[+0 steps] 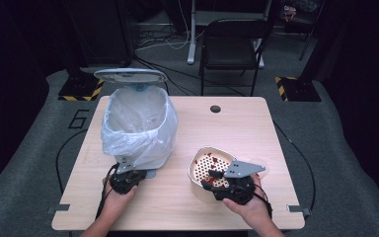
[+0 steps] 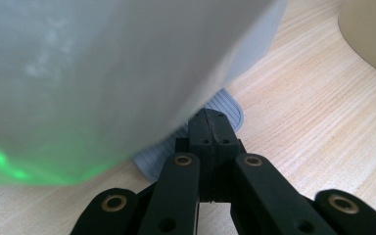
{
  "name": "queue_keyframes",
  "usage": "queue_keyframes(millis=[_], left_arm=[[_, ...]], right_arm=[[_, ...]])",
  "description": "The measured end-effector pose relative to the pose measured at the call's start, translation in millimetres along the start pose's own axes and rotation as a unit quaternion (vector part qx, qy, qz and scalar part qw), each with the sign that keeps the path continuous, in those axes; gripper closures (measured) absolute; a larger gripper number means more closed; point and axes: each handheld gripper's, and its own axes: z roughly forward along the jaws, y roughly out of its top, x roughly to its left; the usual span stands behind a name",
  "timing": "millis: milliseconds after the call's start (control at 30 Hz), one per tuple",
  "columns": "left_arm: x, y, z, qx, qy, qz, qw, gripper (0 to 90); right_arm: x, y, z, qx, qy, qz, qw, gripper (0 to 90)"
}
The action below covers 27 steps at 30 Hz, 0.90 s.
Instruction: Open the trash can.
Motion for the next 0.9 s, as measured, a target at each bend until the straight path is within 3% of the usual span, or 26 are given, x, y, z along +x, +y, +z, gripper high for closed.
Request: queue_keyframes(millis=[233,400,533,867,900], left_arm=[[0.0,-0.1,0.1,-0.001,-0.001,-0.002,1.0,90.0],[0.3,-0.1,0.2,-0.002,-0.002,-0.003,1.0,90.0],[0.3,-0.1,0.2,-0.002,-0.002,-0.003,1.0,90.0],[0.5,0.0,-0.1,0.0,-0.001,-0.002,1.0,90.0],[0.6,0.0,-0.1,0.0,-0.001,-0.002,1.0,90.0]], right_arm=[[-31.6,-5.5,-33.8,-0.018,-0.078,0.025,0.9965,32.5],[-56.9,-20.7,-50.8,-0.019,-0.138,0.049,0.989,20.2],[-74.6,-35.0,-57.9,-0.013,-0.171,0.069,0.9827,17.1],[-102.5,-66.7,-51.0,0.019,-0.213,0.097,0.972,12.3],[-103.7,-68.9,-49.7,0.022,-0.212,0.098,0.9721,12.3]])
